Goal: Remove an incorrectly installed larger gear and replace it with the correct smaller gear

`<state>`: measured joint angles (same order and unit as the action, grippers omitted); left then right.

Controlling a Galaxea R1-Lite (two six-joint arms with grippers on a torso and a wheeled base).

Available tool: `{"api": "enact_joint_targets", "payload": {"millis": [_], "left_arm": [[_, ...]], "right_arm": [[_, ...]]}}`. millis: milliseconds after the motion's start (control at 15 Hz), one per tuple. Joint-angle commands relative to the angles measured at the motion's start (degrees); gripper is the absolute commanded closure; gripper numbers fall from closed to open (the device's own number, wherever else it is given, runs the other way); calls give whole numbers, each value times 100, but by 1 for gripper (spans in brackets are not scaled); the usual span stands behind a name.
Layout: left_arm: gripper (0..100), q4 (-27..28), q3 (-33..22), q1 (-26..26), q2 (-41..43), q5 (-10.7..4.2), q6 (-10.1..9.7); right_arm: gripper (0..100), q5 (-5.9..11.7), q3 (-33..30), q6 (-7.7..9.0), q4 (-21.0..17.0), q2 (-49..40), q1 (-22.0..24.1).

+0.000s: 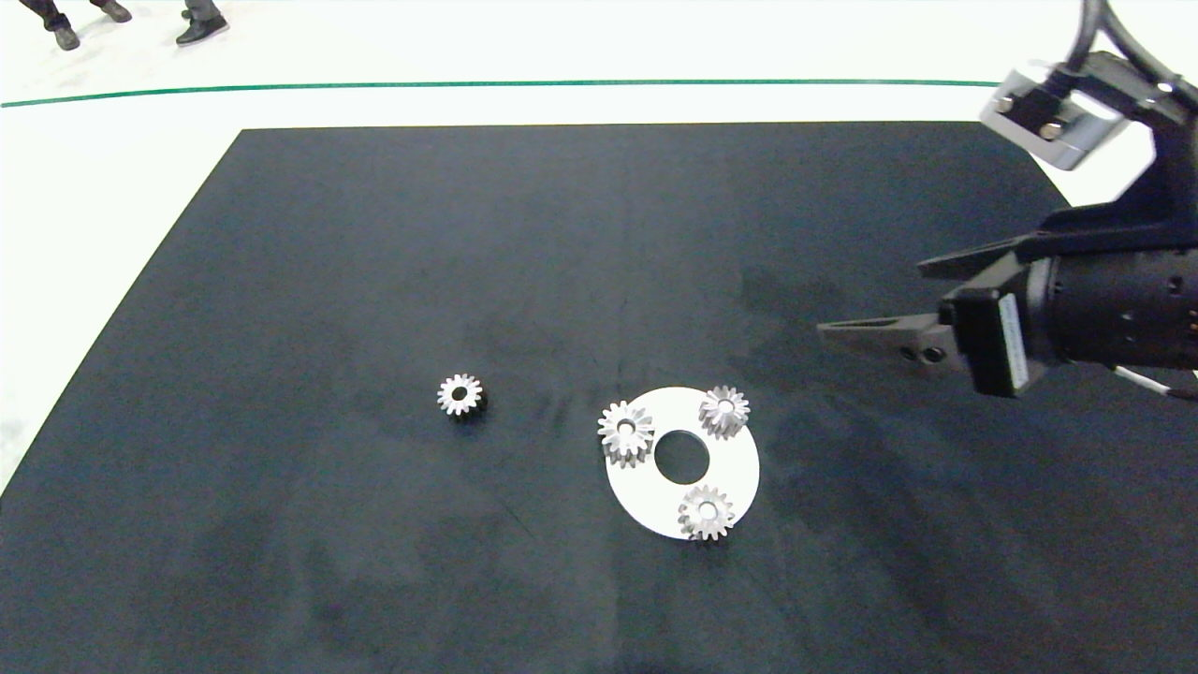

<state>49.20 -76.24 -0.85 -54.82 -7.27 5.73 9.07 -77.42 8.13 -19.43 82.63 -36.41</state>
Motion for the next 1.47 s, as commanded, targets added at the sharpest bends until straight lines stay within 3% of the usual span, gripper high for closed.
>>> {"api": "enact_joint_targets", "payload": {"millis": [67, 267, 400, 600, 800, 1000, 1133, 1467], "left_arm": [[0, 63, -22, 24, 217, -29, 51], [0, 63, -5, 41, 138, -29, 51], [0, 54, -5, 41, 147, -29, 51], [0, 19, 65, 41, 86, -29, 51], [0, 2, 65, 33, 86, -29, 51], [0, -60, 83, 33, 68, -29, 51], [0, -69, 92, 33, 68, -29, 51], [0, -113, 136, 33, 86, -29, 60]], "right_arm": [[0, 25, -1565, 4, -878, 1484, -824], [0, 156, -2550, 13, -1423, 2328, -1096], [0, 156, -2805, 4, -1599, 2662, -1210], [0, 218, -2761, 4, -1616, 2855, -1439], [0, 447, -2769, 4, -1616, 3058, -1448], [0, 464, -2752, 4, -1687, 3137, -1404], [0, 789, -2752, -5, -1810, 3268, -1395], [0, 816, -2805, -31, -1775, 3532, -1245]]}}
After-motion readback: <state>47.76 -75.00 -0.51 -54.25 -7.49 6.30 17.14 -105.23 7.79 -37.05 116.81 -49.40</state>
